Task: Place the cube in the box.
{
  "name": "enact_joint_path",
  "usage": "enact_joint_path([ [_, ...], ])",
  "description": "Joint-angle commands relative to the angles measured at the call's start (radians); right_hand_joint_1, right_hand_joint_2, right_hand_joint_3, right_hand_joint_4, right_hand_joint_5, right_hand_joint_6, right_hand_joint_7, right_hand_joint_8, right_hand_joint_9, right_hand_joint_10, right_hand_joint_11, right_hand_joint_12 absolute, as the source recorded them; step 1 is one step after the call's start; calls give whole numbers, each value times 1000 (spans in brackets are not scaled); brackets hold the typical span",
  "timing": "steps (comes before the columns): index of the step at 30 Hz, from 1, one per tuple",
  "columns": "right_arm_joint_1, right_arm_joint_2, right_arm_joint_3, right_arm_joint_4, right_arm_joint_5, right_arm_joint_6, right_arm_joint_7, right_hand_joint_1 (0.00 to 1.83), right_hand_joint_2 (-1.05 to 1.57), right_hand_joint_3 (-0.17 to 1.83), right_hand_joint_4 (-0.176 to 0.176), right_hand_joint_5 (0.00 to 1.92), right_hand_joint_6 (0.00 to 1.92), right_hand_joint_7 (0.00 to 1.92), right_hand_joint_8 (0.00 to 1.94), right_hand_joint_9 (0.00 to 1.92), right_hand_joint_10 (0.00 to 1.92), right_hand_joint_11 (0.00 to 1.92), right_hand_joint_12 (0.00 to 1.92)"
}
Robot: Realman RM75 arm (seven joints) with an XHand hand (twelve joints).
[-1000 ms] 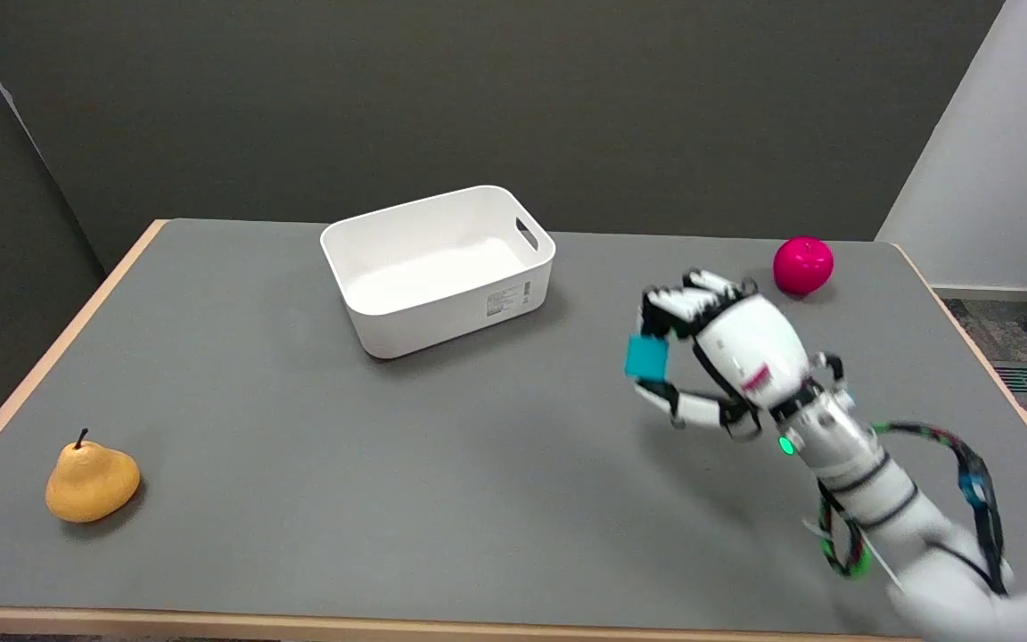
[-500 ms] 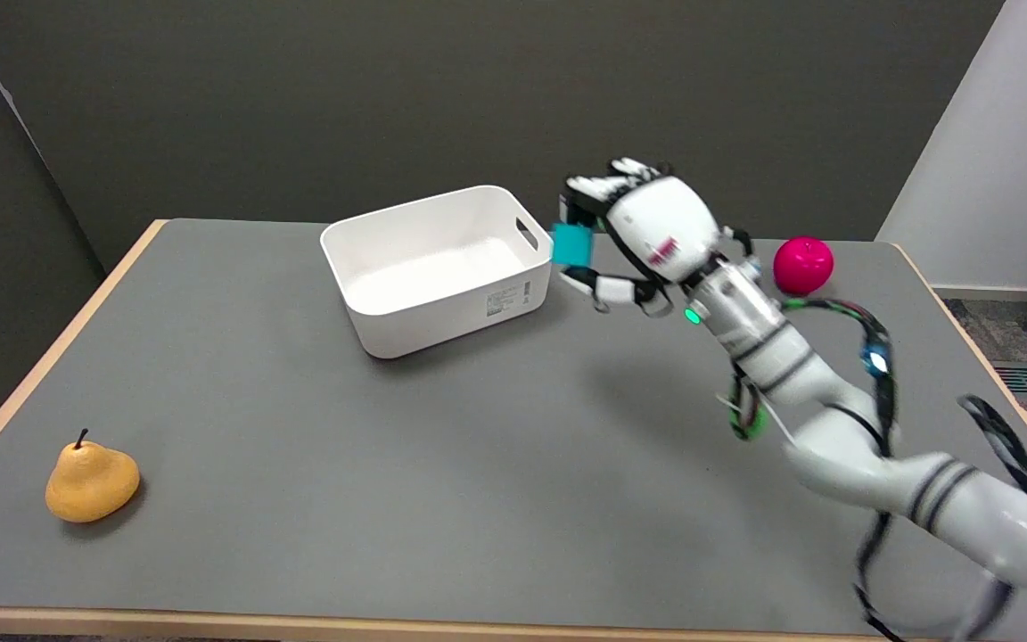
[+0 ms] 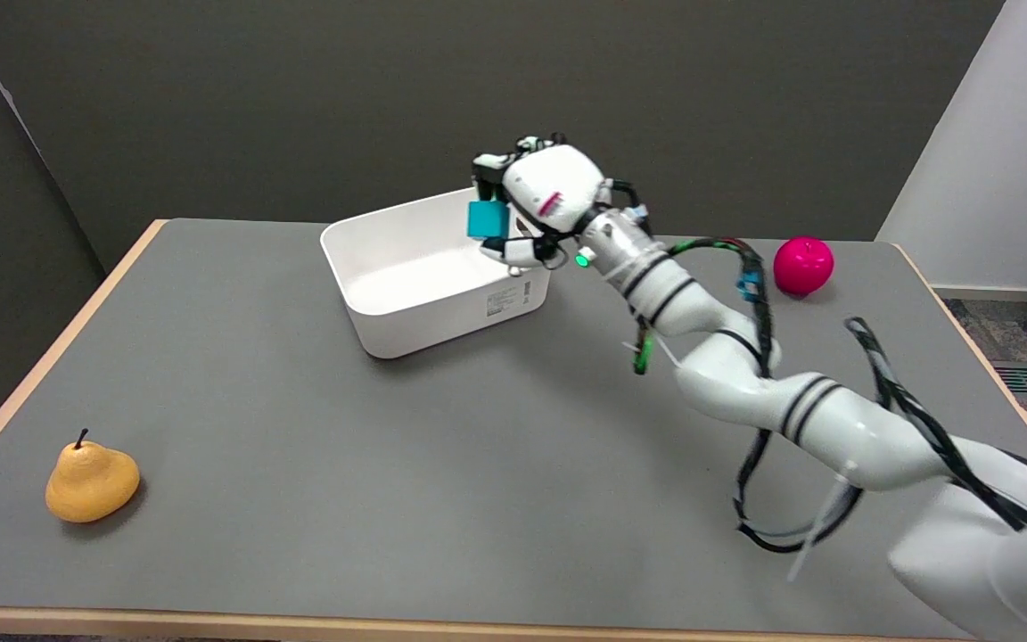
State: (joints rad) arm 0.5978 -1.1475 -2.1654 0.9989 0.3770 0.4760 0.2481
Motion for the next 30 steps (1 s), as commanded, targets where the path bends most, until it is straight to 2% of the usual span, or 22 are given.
enact_joint_path([
  [1, 234, -187, -109, -276, -16, -191, 4, 1187, 884, 697, -36, 712, 1525, 921, 1364, 828, 1507, 478, 1597],
  [3, 236, -188, -109, -281, -16, -198, 4, 1186, 881, 704, -36, 715, 1523, 921, 1367, 829, 1515, 473, 1592],
  [5, 234, -188, -106, -281, -6, -210, 8, 1173, 953, 578, -35, 690, 1511, 893, 1363, 836, 1455, 502, 1509],
  [7, 226, -186, -99, -270, 92, -238, 40, 1163, 974, 556, -24, 680, 1518, 870, 1393, 826, 1484, 475, 1482],
  [9, 221, -180, -97, -271, 195, -226, 58, 1165, 1065, 374, -47, 642, 1551, 873, 1287, 775, 1450, 374, 1492],
  [10, 214, -178, -94, -262, 223, -216, 51, 947, 939, 553, -6, 476, 1186, 612, 907, 525, 1156, 241, 1374],
  [11, 211, -175, -89, -252, 226, -215, 49, 607, 703, 915, 69, 235, 604, 204, 368, 159, 715, 82, 1183],
  [12, 208, -170, -83, -237, 226, -216, 49, 483, 626, 986, 91, 136, 418, 70, 171, 46, 528, 28, 1106],
  [14, 204, -159, -81, -207, 226, -222, 48, 382, 577, 939, 94, 44, 301, -1, 30, -1, 326, -1, 1029],
  [16, 200, -147, -81, -175, 226, -225, 48, 320, 542, 907, 78, 13, 185, -1, -1, -1, 176, -1, 980],
  [20, 176, -114, -69, -93, 224, -222, 47, 318, 525, 901, 75, 11, 161, -1, -1, -1, 142, -1, 959],
  [25, 80, -36, -8, 120, 225, -172, -20, 320, 510, 893, 101, 36, 286, -1, -1, -1, 107, -1, 917],
  [30, -183, 98, 184, 444, 259, -118, -101, 308, 511, 905, 99, 49, 346, -1, -1, -1, 147, -1, 868],
])
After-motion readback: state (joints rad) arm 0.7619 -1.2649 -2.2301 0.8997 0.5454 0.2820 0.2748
